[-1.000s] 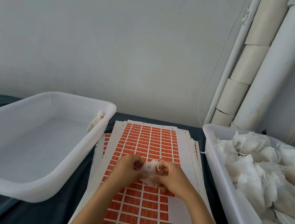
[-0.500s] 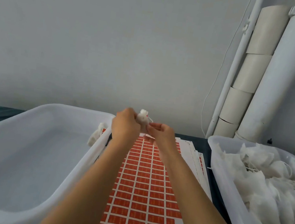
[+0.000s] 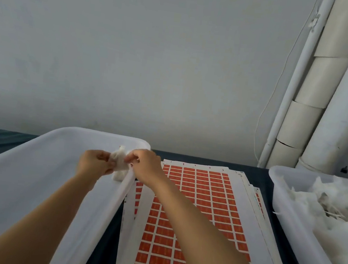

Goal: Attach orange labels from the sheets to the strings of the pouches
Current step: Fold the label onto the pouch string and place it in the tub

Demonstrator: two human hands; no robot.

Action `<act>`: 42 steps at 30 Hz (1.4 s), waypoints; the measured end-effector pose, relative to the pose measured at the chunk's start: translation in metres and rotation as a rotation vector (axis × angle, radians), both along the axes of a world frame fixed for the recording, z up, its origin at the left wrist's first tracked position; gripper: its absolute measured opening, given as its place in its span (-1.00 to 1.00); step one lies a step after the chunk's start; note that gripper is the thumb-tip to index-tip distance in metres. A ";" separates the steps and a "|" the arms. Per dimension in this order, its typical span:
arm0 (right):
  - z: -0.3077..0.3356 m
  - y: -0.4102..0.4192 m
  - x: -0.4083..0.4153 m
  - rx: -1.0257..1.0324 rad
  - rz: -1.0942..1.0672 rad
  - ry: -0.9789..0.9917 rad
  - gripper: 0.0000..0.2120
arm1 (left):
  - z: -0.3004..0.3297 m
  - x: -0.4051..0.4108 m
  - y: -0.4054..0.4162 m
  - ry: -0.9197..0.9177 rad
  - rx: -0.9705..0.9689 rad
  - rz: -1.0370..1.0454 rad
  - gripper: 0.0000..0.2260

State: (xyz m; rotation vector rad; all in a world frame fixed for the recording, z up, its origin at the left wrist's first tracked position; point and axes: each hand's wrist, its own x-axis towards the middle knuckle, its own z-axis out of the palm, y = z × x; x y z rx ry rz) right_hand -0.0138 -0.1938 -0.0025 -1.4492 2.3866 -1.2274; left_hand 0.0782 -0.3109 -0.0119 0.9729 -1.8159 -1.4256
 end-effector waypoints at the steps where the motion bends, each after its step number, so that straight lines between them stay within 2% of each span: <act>1: 0.000 -0.006 -0.001 0.086 0.008 0.110 -0.67 | -0.005 0.000 -0.005 -0.012 0.014 0.001 -0.80; 4: 0.003 -0.018 -0.004 0.317 0.023 0.383 -0.66 | -0.018 -0.001 -0.012 -0.083 0.021 -0.039 -0.80; 6: 0.004 -0.023 -0.005 0.380 0.015 0.489 -0.70 | -0.023 -0.004 -0.011 -0.140 0.008 -0.086 -0.81; 9: 0.005 -0.027 -0.005 0.390 -0.016 0.561 -0.78 | -0.028 -0.010 -0.005 -0.237 -0.027 -0.113 -0.86; 12: 0.004 -0.030 -0.004 0.427 -0.024 0.557 -0.79 | -0.033 -0.013 -0.001 -0.304 -0.009 -0.133 -0.80; 14: 0.002 -0.029 -0.005 0.377 -0.011 0.445 -0.76 | -0.034 -0.015 -0.001 -0.319 0.030 -0.123 -0.83; 17: 0.005 -0.017 -0.007 0.097 0.054 -0.062 -0.67 | -0.021 -0.019 -0.001 -0.330 0.009 -0.054 -0.83; 19: 0.011 -0.004 -0.008 -0.066 0.086 -0.346 -0.65 | -0.003 -0.023 0.001 -0.272 -0.042 -0.011 -0.75; 25: 0.026 0.046 -0.010 -0.209 0.027 -0.650 -0.71 | 0.058 -0.036 0.048 -0.045 -0.078 -0.092 -0.84; 28: 0.030 0.081 -0.015 -0.256 -0.036 -0.722 -0.72 | 0.073 -0.043 0.082 -0.014 -0.115 -0.180 -0.86; 32: 0.034 0.131 -0.027 -0.254 -0.197 -0.773 -0.70 | 0.068 -0.054 0.129 -0.064 -0.143 -0.277 -0.88; 37: 0.048 0.196 -0.053 -0.233 -0.435 -0.654 -0.68 | 0.055 -0.075 0.178 -0.108 -0.078 -0.382 -0.87; 42: 0.081 0.252 -0.085 -0.219 -0.622 -0.541 -0.72 | 0.052 -0.107 0.226 -0.116 -0.097 -0.513 -0.86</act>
